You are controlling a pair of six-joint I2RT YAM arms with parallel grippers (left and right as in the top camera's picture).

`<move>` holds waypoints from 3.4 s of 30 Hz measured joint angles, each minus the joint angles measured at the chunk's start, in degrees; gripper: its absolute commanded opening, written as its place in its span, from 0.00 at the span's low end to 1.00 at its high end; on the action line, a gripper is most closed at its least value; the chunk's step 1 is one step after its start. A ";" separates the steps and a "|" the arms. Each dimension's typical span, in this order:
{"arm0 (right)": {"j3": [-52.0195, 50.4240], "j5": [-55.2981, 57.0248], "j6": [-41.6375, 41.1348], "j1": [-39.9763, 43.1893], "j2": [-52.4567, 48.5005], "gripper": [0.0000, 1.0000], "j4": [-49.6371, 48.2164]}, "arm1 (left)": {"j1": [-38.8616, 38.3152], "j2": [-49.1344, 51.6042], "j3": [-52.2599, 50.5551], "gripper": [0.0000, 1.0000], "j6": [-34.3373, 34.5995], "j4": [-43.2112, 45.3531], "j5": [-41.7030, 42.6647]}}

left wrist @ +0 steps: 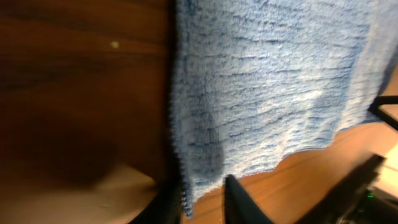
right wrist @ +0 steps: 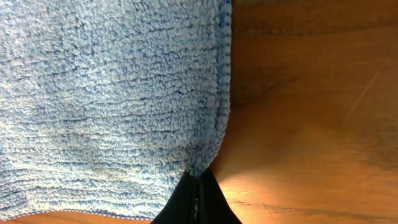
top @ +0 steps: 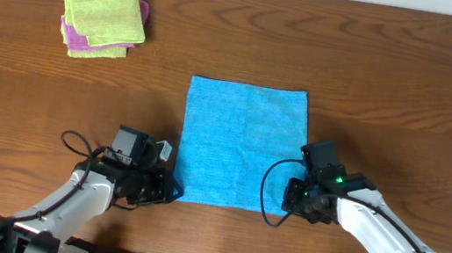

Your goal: Fold the cloth

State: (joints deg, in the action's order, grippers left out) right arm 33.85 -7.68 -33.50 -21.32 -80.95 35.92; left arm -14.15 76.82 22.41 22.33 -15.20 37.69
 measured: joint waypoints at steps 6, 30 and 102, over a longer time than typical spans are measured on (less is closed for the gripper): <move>0.00 -0.24 0.00 0.00 0.00 0.02 -0.02 | -0.17 0.00 0.00 0.24 0.26 0.50 -0.20; 0.26 -0.39 0.48 0.00 3.54 0.02 2.23 | -1.40 0.66 -0.31 0.05 3.39 3.43 -1.88; 10.49 2.19 6.05 7.89 5.92 0.01 -11.17 | -0.20 1.27 22.58 0.06 6.19 -0.87 -13.81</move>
State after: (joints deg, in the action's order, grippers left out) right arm 44.34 -5.50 -27.44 -13.43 -75.02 24.75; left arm -14.35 78.08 44.99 28.51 -16.08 23.88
